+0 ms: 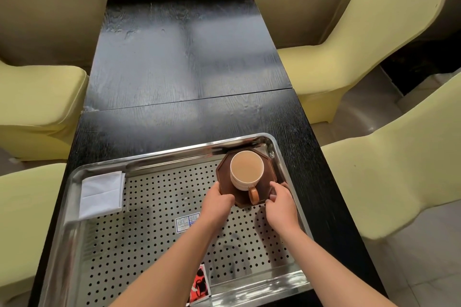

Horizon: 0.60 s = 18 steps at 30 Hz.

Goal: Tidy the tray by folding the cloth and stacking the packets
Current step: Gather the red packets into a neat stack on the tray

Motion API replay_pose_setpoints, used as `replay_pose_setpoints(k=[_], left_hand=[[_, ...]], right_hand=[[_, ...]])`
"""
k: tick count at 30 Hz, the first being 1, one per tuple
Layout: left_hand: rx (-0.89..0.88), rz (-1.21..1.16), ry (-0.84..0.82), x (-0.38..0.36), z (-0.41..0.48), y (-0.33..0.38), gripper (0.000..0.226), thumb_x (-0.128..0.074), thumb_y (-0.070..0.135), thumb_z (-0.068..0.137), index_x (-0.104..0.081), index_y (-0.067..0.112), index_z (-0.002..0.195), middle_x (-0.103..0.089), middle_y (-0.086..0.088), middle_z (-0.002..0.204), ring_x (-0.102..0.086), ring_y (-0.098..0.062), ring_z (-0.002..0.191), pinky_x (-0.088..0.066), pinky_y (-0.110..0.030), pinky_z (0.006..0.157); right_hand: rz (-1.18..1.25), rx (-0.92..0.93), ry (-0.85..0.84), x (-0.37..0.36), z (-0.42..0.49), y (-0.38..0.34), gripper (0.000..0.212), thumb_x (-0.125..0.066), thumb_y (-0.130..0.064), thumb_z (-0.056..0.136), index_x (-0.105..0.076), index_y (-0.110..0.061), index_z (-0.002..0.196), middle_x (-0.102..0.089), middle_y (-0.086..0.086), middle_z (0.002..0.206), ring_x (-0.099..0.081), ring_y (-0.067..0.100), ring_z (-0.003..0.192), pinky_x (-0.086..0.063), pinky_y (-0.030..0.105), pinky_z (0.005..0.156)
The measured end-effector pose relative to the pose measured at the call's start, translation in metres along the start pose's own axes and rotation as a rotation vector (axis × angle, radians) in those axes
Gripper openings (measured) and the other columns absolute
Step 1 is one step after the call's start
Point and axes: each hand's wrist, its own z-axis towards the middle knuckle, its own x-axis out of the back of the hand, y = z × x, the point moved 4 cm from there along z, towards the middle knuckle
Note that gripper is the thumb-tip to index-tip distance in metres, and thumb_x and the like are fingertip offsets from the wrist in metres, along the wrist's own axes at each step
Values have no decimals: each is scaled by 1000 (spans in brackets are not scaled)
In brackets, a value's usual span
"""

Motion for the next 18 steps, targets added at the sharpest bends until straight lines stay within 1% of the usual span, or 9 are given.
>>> replay_pose_setpoints(k=[2,4,5,8,9,11,14,16,18], left_hand=[[-6,-24,-7,-1,-2,-1,36,-50,-5,77,-62,15,105,-62,-2,81,-45,-10,57,-38,-20,47],[-12,-58,8,-1,-3,0,39,-51,-6,78,-61,26,98,-64,4,82,-51,-8,64,-42,-20,57],[-12,-75,22,0,-3,0,42,-52,-7,79,-58,32,93,-62,8,81,-53,-6,67,-42,-21,59],[-20,-110,34,0,-4,0,41,-52,-8,78,-60,29,93,-62,12,79,-55,-5,68,-42,-22,58],[-17,-117,36,1,-5,0,42,-52,-8,78,-58,32,90,-60,14,78,-54,-3,67,-43,-22,57],[-15,-129,27,1,-7,0,40,-51,-8,78,-58,29,90,-62,11,83,-56,-6,71,-45,-22,58],[-20,-123,-2,2,-8,3,35,-51,-9,77,-62,15,100,-70,-4,94,-58,-14,73,-45,-24,60],[-20,-120,-8,3,-7,3,35,-51,-10,75,-63,11,101,-71,-11,98,-58,-16,73,-44,-27,61],[-19,-119,-14,4,-5,4,34,-51,-9,75,-63,9,101,-71,-14,99,-58,-17,74,-45,-29,63]], right_hand=[[19,48,-21,4,-9,0,59,-57,5,89,-51,-21,141,-42,0,149,-48,20,135,-45,44,111],[38,134,-45,8,-19,-2,59,-65,2,80,-56,-25,133,-47,-6,135,-53,16,123,-53,35,100],[28,188,-50,9,-23,-4,56,-69,-5,78,-58,-26,128,-48,-8,127,-56,13,116,-55,31,94],[-41,290,-14,6,-30,-14,37,-78,-41,75,-62,-28,107,-53,-13,106,-59,5,92,-54,25,77],[-35,284,7,4,-30,-18,36,-76,-51,76,-62,-27,98,-54,-12,100,-59,5,86,-53,25,73],[-35,261,45,0,-27,-24,38,-71,-59,79,-60,-24,85,-56,-9,92,-58,8,81,-52,29,70],[-89,301,97,-6,-22,-34,36,-63,-52,90,-54,-21,73,-54,-6,84,-54,14,76,-45,31,66],[-93,297,119,-6,-19,-36,37,-60,-45,95,-52,-21,68,-54,-5,79,-53,16,74,-39,30,64],[-97,287,148,-5,-16,-37,39,-59,-44,96,-54,-19,66,-55,-4,77,-53,15,71,-37,29,61]])
